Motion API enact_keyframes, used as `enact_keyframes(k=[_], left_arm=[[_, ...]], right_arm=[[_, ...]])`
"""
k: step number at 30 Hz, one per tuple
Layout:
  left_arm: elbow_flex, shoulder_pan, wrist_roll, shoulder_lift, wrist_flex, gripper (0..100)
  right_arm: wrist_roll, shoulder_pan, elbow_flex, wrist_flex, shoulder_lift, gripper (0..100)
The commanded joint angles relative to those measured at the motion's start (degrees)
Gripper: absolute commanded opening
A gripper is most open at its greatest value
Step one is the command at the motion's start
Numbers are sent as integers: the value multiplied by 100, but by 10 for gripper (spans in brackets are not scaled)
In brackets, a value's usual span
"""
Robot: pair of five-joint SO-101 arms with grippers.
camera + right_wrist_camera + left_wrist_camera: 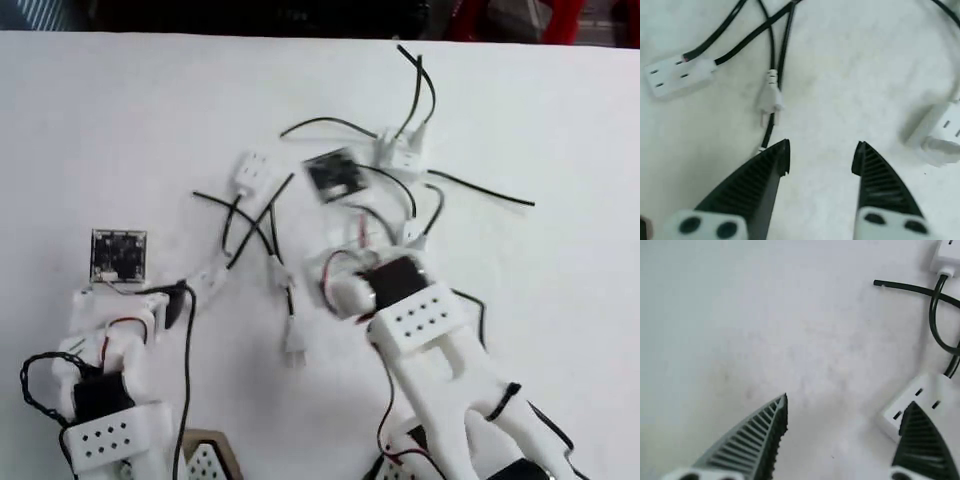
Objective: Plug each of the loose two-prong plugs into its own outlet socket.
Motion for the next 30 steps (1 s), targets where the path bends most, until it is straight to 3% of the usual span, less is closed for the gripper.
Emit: enact_keyframes(k=[1, 16, 30], left_arm=[[-18, -48, 35, -101, 9, 343], [79, -48, 26, -101, -9, 343], [88, -48, 26, -101, -9, 343]], right_arm=[[44, -365, -580, 286, 119, 197], [-475, -787, -3200, 919, 3890, 197], [-738, -655, -4299, 919, 5578, 197]])
